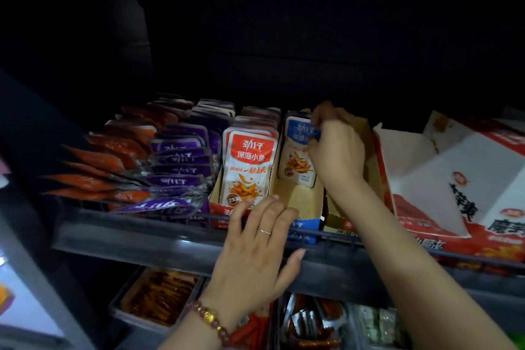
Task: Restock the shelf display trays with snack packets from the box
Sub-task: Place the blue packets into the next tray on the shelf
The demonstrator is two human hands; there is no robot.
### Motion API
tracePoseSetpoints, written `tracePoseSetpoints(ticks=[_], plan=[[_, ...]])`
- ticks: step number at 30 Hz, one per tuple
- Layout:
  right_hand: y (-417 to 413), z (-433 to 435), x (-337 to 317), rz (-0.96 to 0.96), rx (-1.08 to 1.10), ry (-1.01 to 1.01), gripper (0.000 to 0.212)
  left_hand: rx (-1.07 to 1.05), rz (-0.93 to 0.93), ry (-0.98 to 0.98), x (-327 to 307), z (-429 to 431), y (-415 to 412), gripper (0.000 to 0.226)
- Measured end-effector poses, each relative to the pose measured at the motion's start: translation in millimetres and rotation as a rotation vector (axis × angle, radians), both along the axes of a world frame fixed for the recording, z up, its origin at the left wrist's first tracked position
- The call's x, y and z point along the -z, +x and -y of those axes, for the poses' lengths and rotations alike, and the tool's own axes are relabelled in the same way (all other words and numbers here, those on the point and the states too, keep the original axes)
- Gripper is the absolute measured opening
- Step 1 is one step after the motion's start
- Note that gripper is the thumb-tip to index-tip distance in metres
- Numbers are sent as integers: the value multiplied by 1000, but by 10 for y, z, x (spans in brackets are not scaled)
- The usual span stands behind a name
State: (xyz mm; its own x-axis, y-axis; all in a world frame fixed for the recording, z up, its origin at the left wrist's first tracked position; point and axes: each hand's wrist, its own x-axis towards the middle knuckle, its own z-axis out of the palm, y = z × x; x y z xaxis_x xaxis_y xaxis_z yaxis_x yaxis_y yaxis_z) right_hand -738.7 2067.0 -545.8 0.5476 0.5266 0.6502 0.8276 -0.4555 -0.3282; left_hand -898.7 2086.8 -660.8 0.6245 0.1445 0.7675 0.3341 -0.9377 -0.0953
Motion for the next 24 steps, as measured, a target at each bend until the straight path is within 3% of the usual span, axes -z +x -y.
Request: tracePoseSetpoints(ticks=[2, 7, 16, 20, 22, 24], plan=[[7, -7, 14, 43, -14, -122, 8, -2, 2, 3, 3, -1, -2, 44], [-16, 4, 50, 50, -8, -375, 17, -14, 0, 11, 15, -9, 5, 45], [-113, 132, 15, 40, -47, -429, 36, -4, 12, 9, 14, -15, 2, 44], [-249, 291, -73, 120, -92, -318, 36, 4, 25, -7, 18, -13, 1, 45], [-352, 450, -114, 168, -59, -242, 34, 5, 33, -8, 7, -8, -1, 46], [-448, 669, -86, 210, 25, -287, 42, 4, 34, -7, 4, -2, -5, 47]])
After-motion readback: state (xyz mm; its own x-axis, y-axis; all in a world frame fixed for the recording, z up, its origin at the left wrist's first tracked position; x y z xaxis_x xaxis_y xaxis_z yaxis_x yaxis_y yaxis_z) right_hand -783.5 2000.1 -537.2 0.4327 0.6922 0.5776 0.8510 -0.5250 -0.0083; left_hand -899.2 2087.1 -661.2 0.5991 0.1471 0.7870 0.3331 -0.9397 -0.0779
